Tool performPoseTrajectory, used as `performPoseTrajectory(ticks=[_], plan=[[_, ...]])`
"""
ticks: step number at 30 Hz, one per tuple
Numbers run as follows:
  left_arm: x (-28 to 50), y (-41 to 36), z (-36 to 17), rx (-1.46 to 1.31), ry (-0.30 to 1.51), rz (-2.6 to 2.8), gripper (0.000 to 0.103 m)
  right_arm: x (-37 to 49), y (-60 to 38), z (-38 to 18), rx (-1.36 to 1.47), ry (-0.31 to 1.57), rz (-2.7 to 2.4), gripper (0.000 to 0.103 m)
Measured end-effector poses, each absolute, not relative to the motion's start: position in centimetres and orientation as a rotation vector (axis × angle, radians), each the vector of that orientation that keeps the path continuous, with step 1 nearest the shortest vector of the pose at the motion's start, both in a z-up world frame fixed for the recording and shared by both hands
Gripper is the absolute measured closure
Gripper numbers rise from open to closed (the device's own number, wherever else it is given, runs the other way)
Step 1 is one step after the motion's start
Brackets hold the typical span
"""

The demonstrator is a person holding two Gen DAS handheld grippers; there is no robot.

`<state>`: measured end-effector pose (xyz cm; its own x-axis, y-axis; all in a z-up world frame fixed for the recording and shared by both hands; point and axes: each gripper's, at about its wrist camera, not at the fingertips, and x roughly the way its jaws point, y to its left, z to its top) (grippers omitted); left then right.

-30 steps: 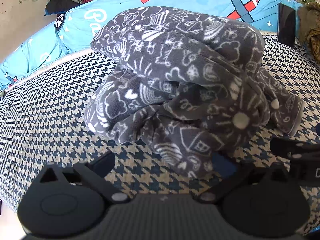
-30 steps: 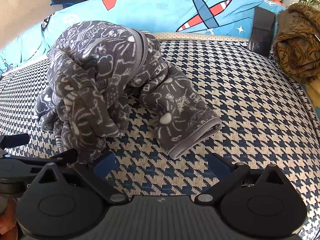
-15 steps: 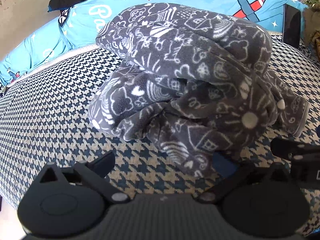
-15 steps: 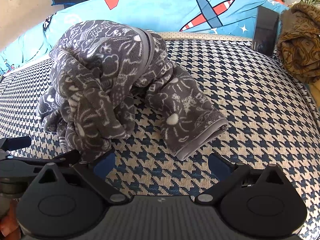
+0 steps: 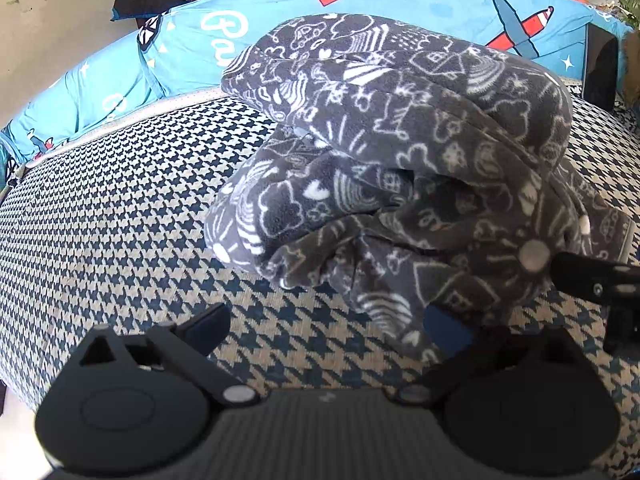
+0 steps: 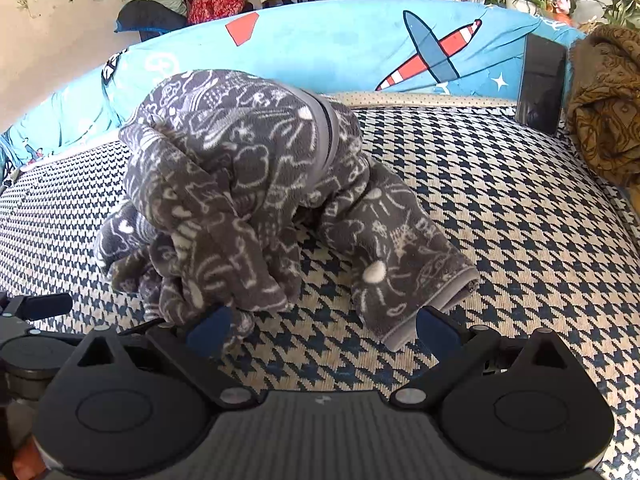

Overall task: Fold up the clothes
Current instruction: 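Close the right gripper on the grey fleece bundle and lift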

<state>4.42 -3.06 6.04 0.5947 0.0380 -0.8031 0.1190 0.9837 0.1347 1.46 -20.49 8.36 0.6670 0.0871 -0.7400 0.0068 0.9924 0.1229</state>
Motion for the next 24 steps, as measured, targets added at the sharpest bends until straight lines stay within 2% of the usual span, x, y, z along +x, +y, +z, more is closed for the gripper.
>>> performPoseTrajectory(ticks=[10,12,14,16,18,21,24], plan=[[5.3,-0.3,6.5,0.129,0.932,0.032,0.000,2.0,-18.7,9.6,0.196,0.710,0.183,0.004],[5.4,0.4,6.7,0.115,0.929,0.051,0.000,2.5,-18.1,9.4,0.191,0.713,0.185,0.009],[5.5,1.3,6.9,0.095,0.922,0.073,0.000,3.0,-17.6,9.0,0.190,0.726,0.185,0.023],[5.6,2.2,7.2,0.075,0.915,0.096,0.000,3.5,-17.3,8.7,0.201,0.733,0.192,0.033],[5.6,3.2,7.5,0.052,0.910,0.116,0.000,3.8,-17.0,8.5,0.204,0.729,0.197,0.037],[5.7,4.6,8.0,0.017,0.902,0.146,0.000,4.2,-16.4,8.3,0.194,0.726,0.210,0.048],[5.7,6.0,8.4,-0.008,0.884,0.172,0.000,4.1,-15.9,8.3,0.199,0.704,0.264,0.050]])
